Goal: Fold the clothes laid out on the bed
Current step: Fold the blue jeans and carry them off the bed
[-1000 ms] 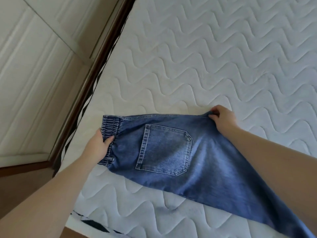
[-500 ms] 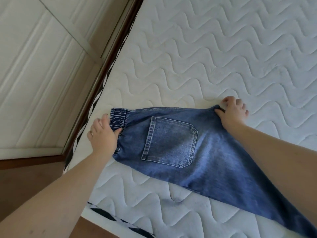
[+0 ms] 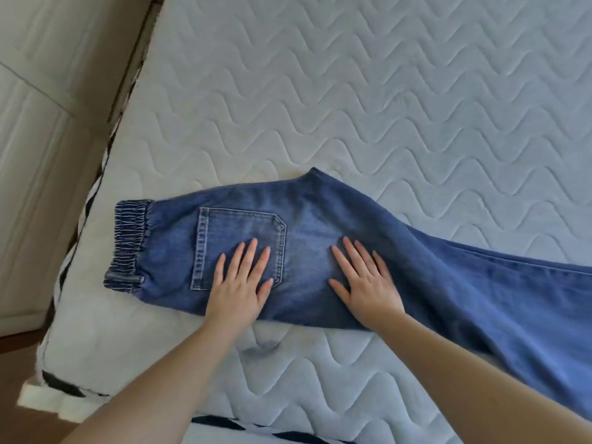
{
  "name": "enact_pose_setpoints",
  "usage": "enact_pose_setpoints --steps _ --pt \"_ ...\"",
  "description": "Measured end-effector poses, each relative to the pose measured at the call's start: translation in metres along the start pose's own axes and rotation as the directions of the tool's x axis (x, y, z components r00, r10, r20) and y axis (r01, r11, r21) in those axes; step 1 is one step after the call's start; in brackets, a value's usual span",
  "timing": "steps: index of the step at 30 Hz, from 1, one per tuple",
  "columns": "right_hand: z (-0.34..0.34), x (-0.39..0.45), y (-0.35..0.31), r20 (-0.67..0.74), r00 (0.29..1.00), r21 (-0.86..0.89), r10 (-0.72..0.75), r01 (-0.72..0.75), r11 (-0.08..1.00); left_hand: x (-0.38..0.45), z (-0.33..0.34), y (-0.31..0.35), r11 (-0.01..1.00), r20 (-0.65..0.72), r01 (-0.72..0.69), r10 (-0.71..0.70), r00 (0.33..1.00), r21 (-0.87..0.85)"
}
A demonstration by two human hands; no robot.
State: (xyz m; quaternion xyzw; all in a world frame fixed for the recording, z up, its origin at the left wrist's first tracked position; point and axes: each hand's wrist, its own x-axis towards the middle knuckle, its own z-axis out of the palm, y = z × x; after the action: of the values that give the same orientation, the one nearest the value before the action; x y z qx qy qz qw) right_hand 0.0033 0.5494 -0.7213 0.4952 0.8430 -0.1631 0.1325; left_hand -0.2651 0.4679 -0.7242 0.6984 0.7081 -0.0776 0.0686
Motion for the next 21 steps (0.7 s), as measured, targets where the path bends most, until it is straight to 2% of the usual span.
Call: enact_pose_setpoints --steps 6,8,11,13,16,18,19,21 --pt "-0.022 -0.051 0.060 0.012 0.999 -0.012 0.051 -0.051 0.999 0.023 -0.039 0.028 0.997 0.076 0.005 -0.011 0.997 0.081" --pt "-0.029 -0.077 0.081 -0.046 0.996 -0.003 0.075 -0.075 0.997 0.036 -0.057 0.051 0.997 0.064 0.007 -0.011 0.998 0.071" --pt "-0.037 -0.120 0.116 -0.173 0.959 0.081 0.223 -0.212 0.974 0.054 -0.073 0.106 0.992 0.034 -0.124 0.124 0.992 0.000" --pt "-0.037 -0.149 0.146 -0.212 0.870 0.219 0.444 -0.401 0.890 0.062 -0.080 0.153 0.963 0.007 -0.253 0.254 0.967 -0.089" --pt "-0.033 -0.187 0.201 -0.072 0.615 0.405 0.785 -0.701 0.586 0.070 -0.087 0.227 0.876 0.011 -0.448 0.457 0.889 -0.179" --pt "-0.027 -0.209 0.235 0.062 0.471 0.452 0.880 -0.799 0.396 0.071 -0.086 0.271 0.803 0.048 -0.562 0.580 0.813 -0.197" --pt "-0.023 -0.219 0.249 0.117 0.426 0.460 0.897 -0.824 0.332 0.071 -0.085 0.290 0.775 0.078 -0.608 0.626 0.776 -0.173" --pt "-0.014 -0.235 0.268 0.193 0.386 0.458 0.902 -0.849 0.265 0.070 -0.080 0.321 0.743 0.163 -0.660 0.669 0.726 -0.108"
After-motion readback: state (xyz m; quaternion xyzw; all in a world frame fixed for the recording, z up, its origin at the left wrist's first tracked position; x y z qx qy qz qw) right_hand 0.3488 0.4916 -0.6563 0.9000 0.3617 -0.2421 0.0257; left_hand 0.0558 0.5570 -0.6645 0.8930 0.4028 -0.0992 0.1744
